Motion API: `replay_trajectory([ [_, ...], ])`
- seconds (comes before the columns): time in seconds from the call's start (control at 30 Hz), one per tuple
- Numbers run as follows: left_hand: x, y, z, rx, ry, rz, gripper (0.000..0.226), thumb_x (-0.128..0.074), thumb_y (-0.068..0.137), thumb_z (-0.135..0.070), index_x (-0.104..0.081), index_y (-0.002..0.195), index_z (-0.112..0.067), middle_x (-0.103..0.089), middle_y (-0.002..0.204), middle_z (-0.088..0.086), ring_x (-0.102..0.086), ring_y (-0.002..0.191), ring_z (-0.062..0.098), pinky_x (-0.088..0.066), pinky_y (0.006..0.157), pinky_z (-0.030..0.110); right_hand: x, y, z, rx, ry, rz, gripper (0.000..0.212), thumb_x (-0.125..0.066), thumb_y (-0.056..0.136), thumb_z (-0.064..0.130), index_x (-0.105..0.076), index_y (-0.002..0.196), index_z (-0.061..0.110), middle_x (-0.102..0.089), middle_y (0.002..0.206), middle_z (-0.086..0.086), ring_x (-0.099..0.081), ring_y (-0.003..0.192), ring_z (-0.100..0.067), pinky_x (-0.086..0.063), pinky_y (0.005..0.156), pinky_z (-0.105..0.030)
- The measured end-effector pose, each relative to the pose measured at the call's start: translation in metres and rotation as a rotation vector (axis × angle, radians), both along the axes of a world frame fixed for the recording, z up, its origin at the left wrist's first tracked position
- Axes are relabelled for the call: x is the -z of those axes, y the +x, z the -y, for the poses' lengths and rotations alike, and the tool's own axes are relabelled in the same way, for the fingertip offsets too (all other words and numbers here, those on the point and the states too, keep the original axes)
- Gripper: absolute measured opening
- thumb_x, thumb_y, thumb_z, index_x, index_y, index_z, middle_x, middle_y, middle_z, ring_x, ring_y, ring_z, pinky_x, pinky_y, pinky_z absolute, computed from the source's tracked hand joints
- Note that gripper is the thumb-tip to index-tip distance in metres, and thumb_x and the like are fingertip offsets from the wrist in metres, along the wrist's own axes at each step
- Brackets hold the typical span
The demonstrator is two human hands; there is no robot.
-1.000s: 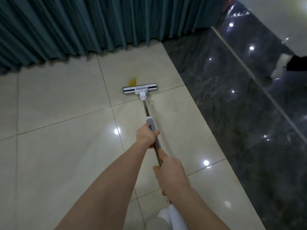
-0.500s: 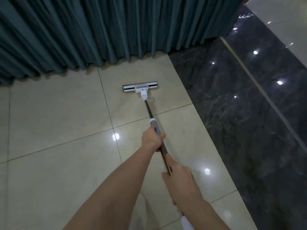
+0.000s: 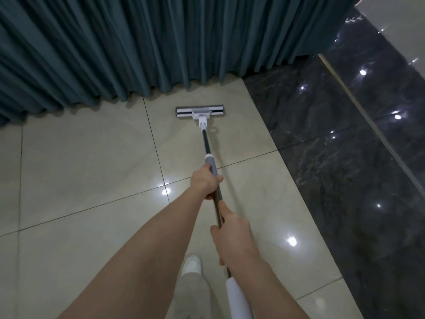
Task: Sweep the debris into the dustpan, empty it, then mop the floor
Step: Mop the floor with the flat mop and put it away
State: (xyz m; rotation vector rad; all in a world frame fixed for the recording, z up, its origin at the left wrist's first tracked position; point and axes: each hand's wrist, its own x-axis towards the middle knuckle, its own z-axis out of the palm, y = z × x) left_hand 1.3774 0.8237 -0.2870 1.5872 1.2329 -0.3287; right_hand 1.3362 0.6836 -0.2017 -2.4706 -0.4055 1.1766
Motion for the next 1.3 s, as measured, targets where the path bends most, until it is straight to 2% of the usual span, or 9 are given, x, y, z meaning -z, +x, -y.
replay_trajectory([
  [0.2,-0.012,-0.05,0.07,0.023,-0.025,-0.019,0.05,-0.061,0.087,-0.025,-0.038,0.131,-0.018,-0.052,0.111,0.016,-0.06,0.089,0.035,-0.052,0.044,0.034,-0.019,-0.047,0.075,-0.021,-0.015,-0.033,0.073,-0.044,0.086,0.009,-0.023,0.144,0.049,-0.06,0.087,-0.008,-0.066,0.071,-0.029,-0.061,0.063,-0.043],
  [0.43,-0.027,-0.118,0.187,-0.003,-0.083,0.0,0.042,-0.062,0.086,-0.028,-0.036,0.118,-0.018,-0.053,0.107,0.019,-0.061,0.09,0.04,-0.059,0.064,0.051,-0.068,-0.095,0.196,-0.073,-0.051,-0.052,0.068,-0.05,0.086,0.016,-0.029,0.141,0.05,-0.064,0.089,-0.004,-0.066,0.08,-0.021,-0.058,0.073,-0.033],
  [0.57,-0.036,-0.127,0.21,-0.043,-0.05,0.017,0.046,-0.061,0.086,-0.027,-0.039,0.124,-0.015,-0.052,0.108,0.017,-0.059,0.092,0.039,-0.059,0.064,0.049,-0.074,-0.105,0.214,-0.047,-0.021,-0.046,0.065,-0.053,0.086,0.019,-0.034,0.139,0.051,-0.063,0.083,-0.003,-0.064,0.072,-0.021,-0.059,0.071,-0.037],
  [0.77,-0.028,-0.102,0.174,-0.068,0.048,0.056,0.044,-0.061,0.086,-0.025,-0.047,0.125,-0.01,-0.052,0.101,0.011,-0.056,0.086,0.03,-0.051,0.044,0.034,-0.058,-0.08,0.18,-0.009,0.026,-0.059,0.062,-0.05,0.089,0.018,-0.035,0.139,0.051,-0.061,0.085,-0.007,-0.055,0.051,-0.025,-0.059,0.053,-0.036],
  [0.9,-0.007,-0.075,0.142,-0.039,0.107,0.057,0.04,-0.062,0.085,-0.027,-0.052,0.12,-0.009,-0.061,0.109,0.013,-0.06,0.09,0.03,-0.056,0.067,0.037,-0.039,-0.053,0.148,0.025,0.04,-0.064,0.06,-0.058,0.09,0.027,-0.035,0.141,0.05,-0.066,0.09,0.002,-0.06,0.068,-0.014,-0.055,0.073,-0.025],
  [1.0,0.007,-0.045,0.099,-0.035,0.117,0.07,0.038,-0.062,0.085,-0.026,-0.053,0.118,-0.008,-0.062,0.106,0.015,-0.061,0.088,0.031,-0.058,0.072,0.045,-0.025,-0.025,0.106,0.091,0.055,-0.082,0.057,-0.061,0.089,0.03,-0.041,0.14,0.047,-0.065,0.085,0.006,-0.059,0.067,-0.008,-0.047,0.061,-0.01],
  [1.13,0.022,0.01,0.023,-0.001,0.161,0.059,0.038,-0.063,0.084,-0.028,-0.056,0.116,-0.009,-0.063,0.106,0.015,-0.061,0.087,0.031,-0.057,0.063,0.039,-0.01,0.021,0.033,0.197,0.142,-0.136,0.051,-0.058,0.092,0.024,-0.046,0.134,0.05,-0.055,0.067,0.0,-0.049,0.034,-0.016,-0.054,0.043,-0.031],
  [1.2,0.027,0.04,-0.018,0.022,0.178,0.066,0.035,-0.064,0.084,-0.028,-0.059,0.113,-0.008,-0.064,0.104,0.015,-0.061,0.083,0.029,-0.054,0.051,0.035,0.0,0.047,-0.006,0.241,0.177,-0.133,0.049,-0.057,0.093,0.023,-0.047,0.135,0.046,-0.054,0.069,-0.001,-0.048,0.031,-0.018,-0.051,0.039,-0.031],
  [1.3,0.032,0.084,-0.072,0.048,0.176,0.075,0.037,-0.064,0.085,-0.028,-0.058,0.117,-0.01,-0.062,0.098,0.012,-0.063,0.084,0.03,-0.054,0.052,0.034,0.015,0.085,-0.058,0.308,0.218,-0.112,0.046,-0.058,0.092,0.023,-0.051,0.132,0.045,-0.055,0.074,-0.005,-0.05,0.032,-0.02,-0.05,0.039,-0.03],
])
